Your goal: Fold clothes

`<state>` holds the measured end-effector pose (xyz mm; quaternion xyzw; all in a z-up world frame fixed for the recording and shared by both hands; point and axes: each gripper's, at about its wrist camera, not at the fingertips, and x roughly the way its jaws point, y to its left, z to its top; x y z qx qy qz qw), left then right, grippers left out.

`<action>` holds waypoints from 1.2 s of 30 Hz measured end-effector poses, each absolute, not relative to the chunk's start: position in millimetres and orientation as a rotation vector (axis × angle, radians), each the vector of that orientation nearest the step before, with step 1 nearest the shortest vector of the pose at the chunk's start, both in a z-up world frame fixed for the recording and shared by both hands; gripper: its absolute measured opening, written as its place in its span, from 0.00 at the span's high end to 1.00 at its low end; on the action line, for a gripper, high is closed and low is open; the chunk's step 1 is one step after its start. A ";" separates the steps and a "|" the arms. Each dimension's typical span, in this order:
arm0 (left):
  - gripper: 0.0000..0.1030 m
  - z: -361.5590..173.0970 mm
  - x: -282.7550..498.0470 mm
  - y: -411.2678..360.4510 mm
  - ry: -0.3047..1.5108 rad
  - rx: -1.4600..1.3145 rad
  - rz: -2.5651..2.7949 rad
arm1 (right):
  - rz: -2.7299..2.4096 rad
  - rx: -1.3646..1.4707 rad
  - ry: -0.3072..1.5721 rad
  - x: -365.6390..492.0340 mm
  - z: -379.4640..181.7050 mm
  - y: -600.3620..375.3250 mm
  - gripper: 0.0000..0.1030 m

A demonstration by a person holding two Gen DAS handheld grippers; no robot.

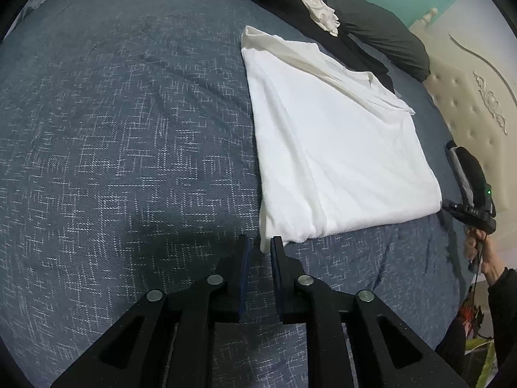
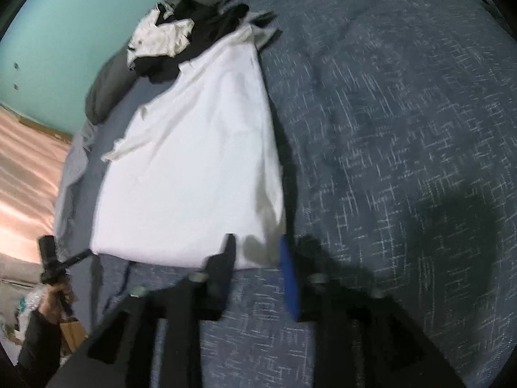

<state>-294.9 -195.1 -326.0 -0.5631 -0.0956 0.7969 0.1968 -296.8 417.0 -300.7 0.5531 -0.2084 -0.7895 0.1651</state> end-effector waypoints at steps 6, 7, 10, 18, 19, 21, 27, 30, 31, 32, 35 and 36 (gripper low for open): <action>0.83 -323.8 -295.2 -186.7 -0.256 -1.571 2.219 | -2.294 1.533 -0.554 -288.7 -299.0 420.2 0.98; 0.83 -324.2 -294.4 -187.8 -0.256 -1.572 2.218 | -2.299 1.526 -0.579 -286.5 -298.9 424.9 0.98; 0.83 -324.8 -293.7 -190.0 -0.262 -1.572 2.217 | -2.294 1.516 -0.655 -280.2 -302.9 436.9 0.99; 0.82 -324.1 -292.9 -195.9 -0.271 -1.585 2.211 | -2.245 1.566 -0.706 -279.5 -312.6 439.3 0.97; 0.81 -324.0 -292.8 -196.8 -0.277 -1.585 2.212 | -2.251 1.570 -0.722 -279.0 -312.3 442.9 0.96; 0.72 -322.9 -292.9 -198.6 -0.298 -1.576 2.214 | -2.259 1.552 -0.753 -278.2 -309.4 448.6 0.95; 0.67 -325.6 -295.6 -193.1 -0.317 -1.572 2.202 | -2.237 1.550 -0.673 -285.7 -307.0 432.9 0.80; 0.67 -331.2 -296.1 -186.0 -0.313 -1.581 2.184 | -2.229 1.576 -0.593 -288.4 -311.9 419.1 0.81; 0.67 -333.5 -296.2 -183.7 -0.310 -1.586 2.179 | -2.232 1.576 -0.569 -288.2 -312.7 416.0 0.83; 0.67 -336.1 -296.7 -181.3 -0.305 -1.593 2.174 | -2.237 1.577 -0.550 -287.9 -313.4 413.8 0.92; 0.68 -341.4 -298.4 -176.1 -0.293 -1.597 2.175 | -2.263 1.572 -0.536 -285.0 -311.3 417.8 0.96; 0.75 -342.6 -298.7 -175.2 -0.291 -1.597 2.175 | -2.259 1.565 -0.532 -283.9 -309.9 419.3 0.96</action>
